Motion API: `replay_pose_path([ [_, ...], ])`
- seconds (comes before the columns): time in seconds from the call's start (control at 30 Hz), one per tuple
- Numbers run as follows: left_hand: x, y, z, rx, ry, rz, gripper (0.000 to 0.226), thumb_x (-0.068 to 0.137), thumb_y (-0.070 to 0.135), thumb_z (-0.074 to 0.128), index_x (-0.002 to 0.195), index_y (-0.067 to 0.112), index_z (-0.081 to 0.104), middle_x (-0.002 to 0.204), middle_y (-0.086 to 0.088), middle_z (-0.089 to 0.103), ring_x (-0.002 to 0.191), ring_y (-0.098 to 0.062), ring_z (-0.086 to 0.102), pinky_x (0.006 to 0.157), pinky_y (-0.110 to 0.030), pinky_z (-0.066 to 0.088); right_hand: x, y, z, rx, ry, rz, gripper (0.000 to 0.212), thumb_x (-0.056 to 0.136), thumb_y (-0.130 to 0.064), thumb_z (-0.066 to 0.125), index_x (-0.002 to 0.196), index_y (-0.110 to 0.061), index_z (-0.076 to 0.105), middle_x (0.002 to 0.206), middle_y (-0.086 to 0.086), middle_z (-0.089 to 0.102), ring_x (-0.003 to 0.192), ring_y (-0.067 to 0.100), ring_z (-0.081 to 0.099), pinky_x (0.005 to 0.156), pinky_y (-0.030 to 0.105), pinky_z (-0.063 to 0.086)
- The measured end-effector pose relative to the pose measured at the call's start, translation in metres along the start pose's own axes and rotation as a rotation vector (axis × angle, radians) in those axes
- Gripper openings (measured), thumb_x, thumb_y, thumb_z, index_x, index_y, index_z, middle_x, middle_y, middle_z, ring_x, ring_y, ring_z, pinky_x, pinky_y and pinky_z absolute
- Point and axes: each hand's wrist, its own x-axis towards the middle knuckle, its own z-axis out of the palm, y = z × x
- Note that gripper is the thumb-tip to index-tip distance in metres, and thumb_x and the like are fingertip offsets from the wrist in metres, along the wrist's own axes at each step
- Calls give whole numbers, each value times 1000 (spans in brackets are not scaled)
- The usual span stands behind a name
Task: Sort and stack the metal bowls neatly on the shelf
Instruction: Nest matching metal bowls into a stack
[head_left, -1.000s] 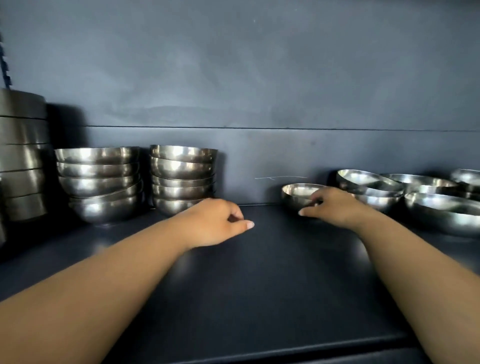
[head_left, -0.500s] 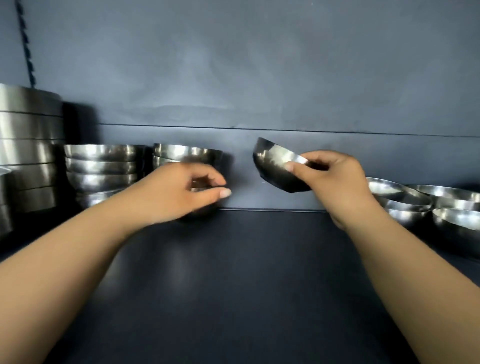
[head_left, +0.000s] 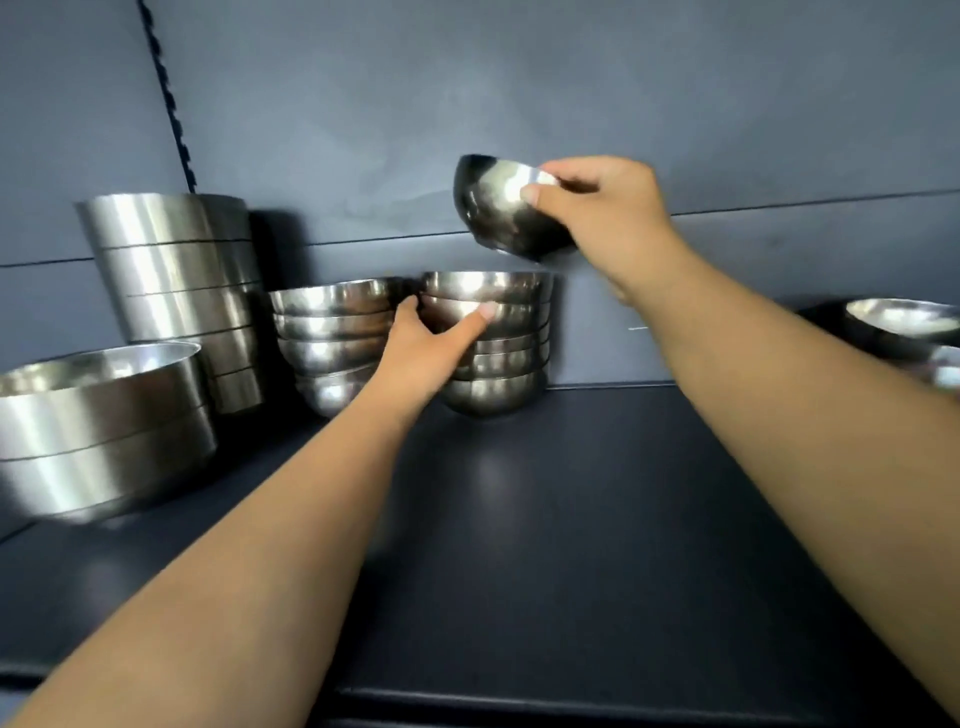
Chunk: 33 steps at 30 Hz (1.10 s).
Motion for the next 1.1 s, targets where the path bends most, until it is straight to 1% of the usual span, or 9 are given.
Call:
replay_pose_path([
  [0.1,5,-12,-1,-76,-59,10,103,64,58,71,144,11,26,147,-3,40,133,-19,40,112,-37,31,0,12,16,26,-66,10,27,78,-10,68,104,-7,69,98,0,65,96,13,59,96,28,45],
  [0.37,18,-14,2,-208,-78,79,93,55,60,69,133,15,43,130,1,58,117,-15,55,105,-38,41,-6,29,32,-37,-177,35,18,80,-12,65,97,-16,71,106,9,69,77,7,60,70,2,40],
  [0.43,20,-17,2,-213,-73,85,99,52,62,69,134,15,41,132,1,56,120,-16,54,106,-39,40,-7,32,31,-24,-144,45,25,82,-17,64,106,-11,68,121,11,60,96,5,56,74,-1,35],
  [0.5,21,-20,1,-226,-71,92,108,48,66,70,137,14,38,135,0,54,123,-17,51,107,-40,39,-5,38,25,4,-89,120,45,83,-28,63,125,-14,55,136,3,48,122,7,46,92,9,29],
  [0.63,22,-25,2,-222,-72,87,120,45,70,69,143,14,27,144,0,44,132,-17,42,111,-40,34,-12,61,10,30,-87,379,81,78,-51,60,143,-16,28,150,-1,30,135,14,32,94,20,22],
  [0.77,22,-26,4,-221,-86,89,105,58,63,70,143,17,29,141,2,47,128,-15,46,110,-38,35,-31,71,13,70,-264,362,51,73,-45,68,116,-25,49,120,-11,57,103,2,55,82,13,38],
  [0.83,23,-27,2,-213,-108,87,89,68,56,69,140,18,33,138,3,50,124,-14,49,109,-38,37,-34,74,21,120,-314,344,43,71,-35,73,109,-22,55,109,-9,64,101,5,60,85,20,46],
  [0.97,24,-23,-4,-227,-131,98,76,65,53,72,128,17,49,125,3,61,115,-14,57,105,-39,42,-31,73,24,195,-217,246,24,72,-17,74,90,-22,59,92,-8,67,89,6,63,79,17,49],
  [1.1,23,-20,-8,-274,-156,144,56,67,49,70,113,19,60,111,4,69,106,-12,63,101,-40,45,-27,73,21,251,-227,145,26,72,-9,74,89,-23,61,86,-17,68,80,-7,64,69,9,48],
])
